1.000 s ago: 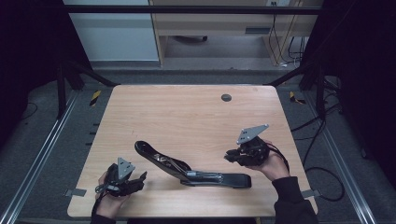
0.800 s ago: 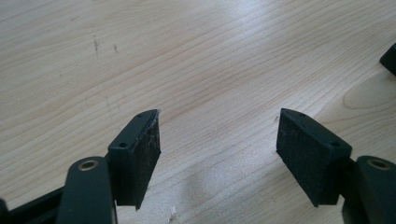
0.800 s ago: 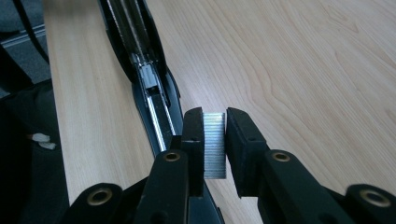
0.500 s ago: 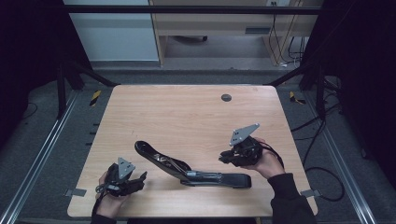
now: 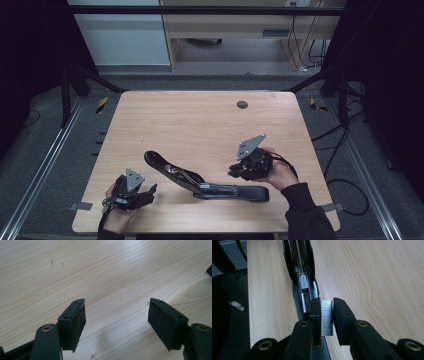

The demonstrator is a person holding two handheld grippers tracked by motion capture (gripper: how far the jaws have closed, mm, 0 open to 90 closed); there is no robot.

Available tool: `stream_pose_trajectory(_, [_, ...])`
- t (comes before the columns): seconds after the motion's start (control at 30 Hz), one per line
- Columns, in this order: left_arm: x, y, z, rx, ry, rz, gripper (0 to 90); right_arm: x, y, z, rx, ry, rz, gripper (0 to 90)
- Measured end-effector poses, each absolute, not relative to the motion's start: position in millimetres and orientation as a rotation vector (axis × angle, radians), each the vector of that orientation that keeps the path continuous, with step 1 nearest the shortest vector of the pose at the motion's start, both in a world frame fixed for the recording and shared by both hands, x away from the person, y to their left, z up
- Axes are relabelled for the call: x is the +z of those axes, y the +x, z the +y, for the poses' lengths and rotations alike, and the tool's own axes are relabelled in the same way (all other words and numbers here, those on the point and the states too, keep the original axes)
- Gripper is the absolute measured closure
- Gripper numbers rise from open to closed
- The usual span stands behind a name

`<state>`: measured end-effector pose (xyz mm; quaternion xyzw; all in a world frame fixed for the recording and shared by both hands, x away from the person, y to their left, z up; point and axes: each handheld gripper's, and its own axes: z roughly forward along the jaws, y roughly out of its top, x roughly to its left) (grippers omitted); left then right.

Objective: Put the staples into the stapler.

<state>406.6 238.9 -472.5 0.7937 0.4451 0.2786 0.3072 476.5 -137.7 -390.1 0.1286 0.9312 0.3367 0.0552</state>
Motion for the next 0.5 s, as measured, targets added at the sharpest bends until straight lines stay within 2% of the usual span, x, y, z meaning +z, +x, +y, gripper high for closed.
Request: stream_pose_trajectory(0.5, [-473,407,239,0.733,2.105,1.173,29.6,-403,474,-127,1.009,0.308,2.861,77.6])
